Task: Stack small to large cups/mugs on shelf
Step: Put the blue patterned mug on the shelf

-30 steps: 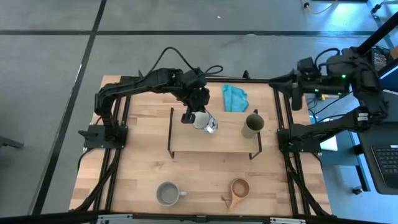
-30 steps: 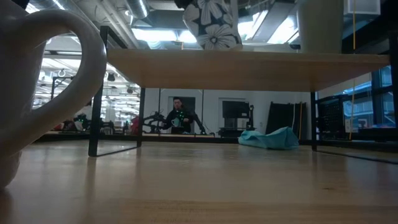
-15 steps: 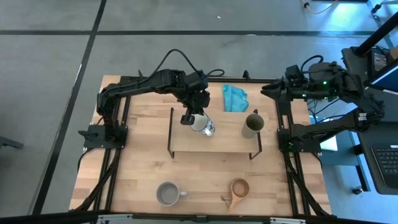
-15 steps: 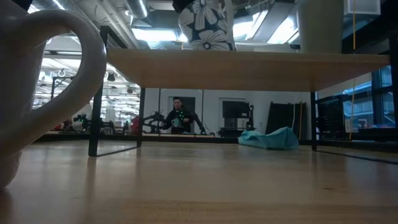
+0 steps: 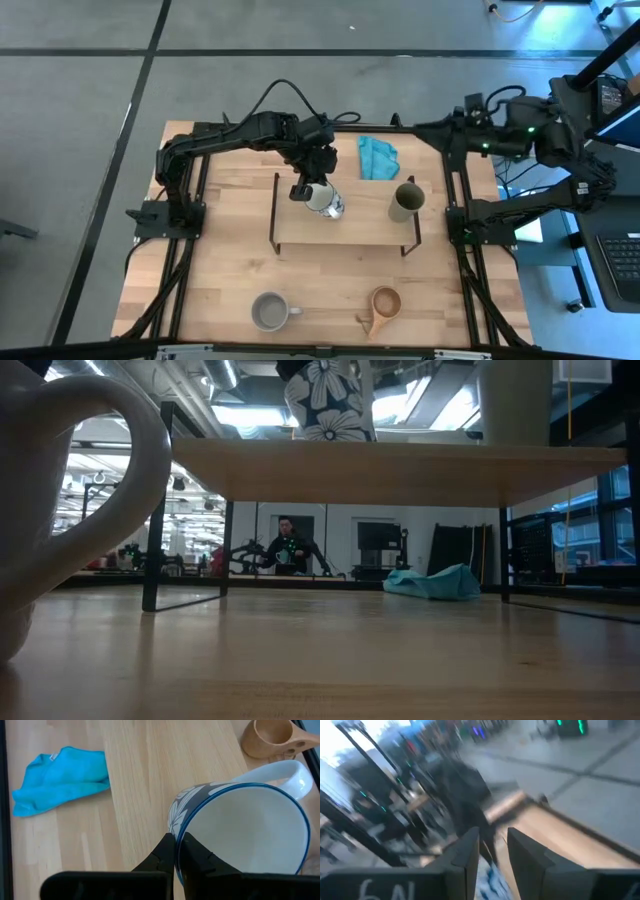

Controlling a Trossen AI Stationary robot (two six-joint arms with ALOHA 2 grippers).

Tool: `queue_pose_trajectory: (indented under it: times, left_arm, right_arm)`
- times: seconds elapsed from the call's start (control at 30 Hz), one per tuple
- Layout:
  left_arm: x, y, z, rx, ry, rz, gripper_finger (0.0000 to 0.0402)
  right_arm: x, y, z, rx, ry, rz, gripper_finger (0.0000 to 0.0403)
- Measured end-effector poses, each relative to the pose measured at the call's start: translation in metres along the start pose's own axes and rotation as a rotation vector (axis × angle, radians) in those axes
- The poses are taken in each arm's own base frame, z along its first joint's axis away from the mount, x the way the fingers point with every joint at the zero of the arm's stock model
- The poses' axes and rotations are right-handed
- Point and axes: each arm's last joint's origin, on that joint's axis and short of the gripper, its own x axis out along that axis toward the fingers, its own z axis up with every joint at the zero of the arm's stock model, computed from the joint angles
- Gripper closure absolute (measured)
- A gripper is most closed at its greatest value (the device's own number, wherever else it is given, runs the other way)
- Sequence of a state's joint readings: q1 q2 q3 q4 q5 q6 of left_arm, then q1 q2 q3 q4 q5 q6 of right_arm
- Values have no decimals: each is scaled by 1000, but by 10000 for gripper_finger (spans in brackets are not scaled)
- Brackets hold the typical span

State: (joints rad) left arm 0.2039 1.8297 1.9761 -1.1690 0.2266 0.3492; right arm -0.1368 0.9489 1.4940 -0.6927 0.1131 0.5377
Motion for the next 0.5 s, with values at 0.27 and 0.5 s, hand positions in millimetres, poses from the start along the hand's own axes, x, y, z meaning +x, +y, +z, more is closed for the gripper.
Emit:
queue_pose_trajectory:
  times: [0.27, 0.5]
  left_arm:
    - [0, 0, 0, 1, 2, 6, 397]
    - [-1, 1, -3, 12, 38, 41, 397]
  right_arm:
    - [2, 8, 16, -38, -175, 51, 298]
    - [30, 7, 12, -150, -168, -66, 298]
